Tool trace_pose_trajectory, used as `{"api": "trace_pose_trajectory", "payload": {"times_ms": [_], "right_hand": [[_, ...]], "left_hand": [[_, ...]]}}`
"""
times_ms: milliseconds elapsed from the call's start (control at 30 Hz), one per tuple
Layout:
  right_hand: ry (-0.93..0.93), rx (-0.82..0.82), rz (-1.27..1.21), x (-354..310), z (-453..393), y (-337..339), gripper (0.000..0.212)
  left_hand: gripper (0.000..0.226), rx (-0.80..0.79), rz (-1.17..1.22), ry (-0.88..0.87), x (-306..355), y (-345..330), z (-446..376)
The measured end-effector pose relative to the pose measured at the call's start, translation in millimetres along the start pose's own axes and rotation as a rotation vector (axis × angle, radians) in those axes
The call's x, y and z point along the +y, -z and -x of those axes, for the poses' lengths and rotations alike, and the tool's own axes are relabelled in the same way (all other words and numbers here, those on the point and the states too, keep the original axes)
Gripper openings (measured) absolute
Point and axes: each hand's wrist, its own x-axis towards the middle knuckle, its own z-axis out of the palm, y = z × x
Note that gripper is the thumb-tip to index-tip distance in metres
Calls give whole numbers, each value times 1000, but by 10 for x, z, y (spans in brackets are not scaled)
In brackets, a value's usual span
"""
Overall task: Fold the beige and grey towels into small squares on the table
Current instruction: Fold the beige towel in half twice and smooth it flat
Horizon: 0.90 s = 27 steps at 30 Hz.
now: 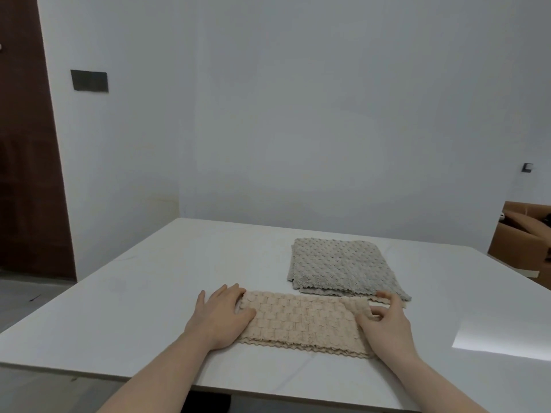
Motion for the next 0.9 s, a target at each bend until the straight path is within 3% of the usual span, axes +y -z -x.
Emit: {"api": "trace_pose_trajectory", "payload": {"times_ms": [167, 533, 700, 900], "right_hand": [[-9, -5, -44, -168, -95, 84, 41], [-88, -195, -199, -1006, -228, -142, 56], [-119, -332, -317, -1273, -100, -437, 50], [-122, -418, -420, -1408, 94, -789, 53]], "left_hand": [[69, 17, 18, 1, 1, 4, -7], [58, 94, 125, 0, -8, 33, 32], [46, 146, 207, -26, -29, 48, 26], [13, 213, 378, -15, -73, 51, -9]]}}
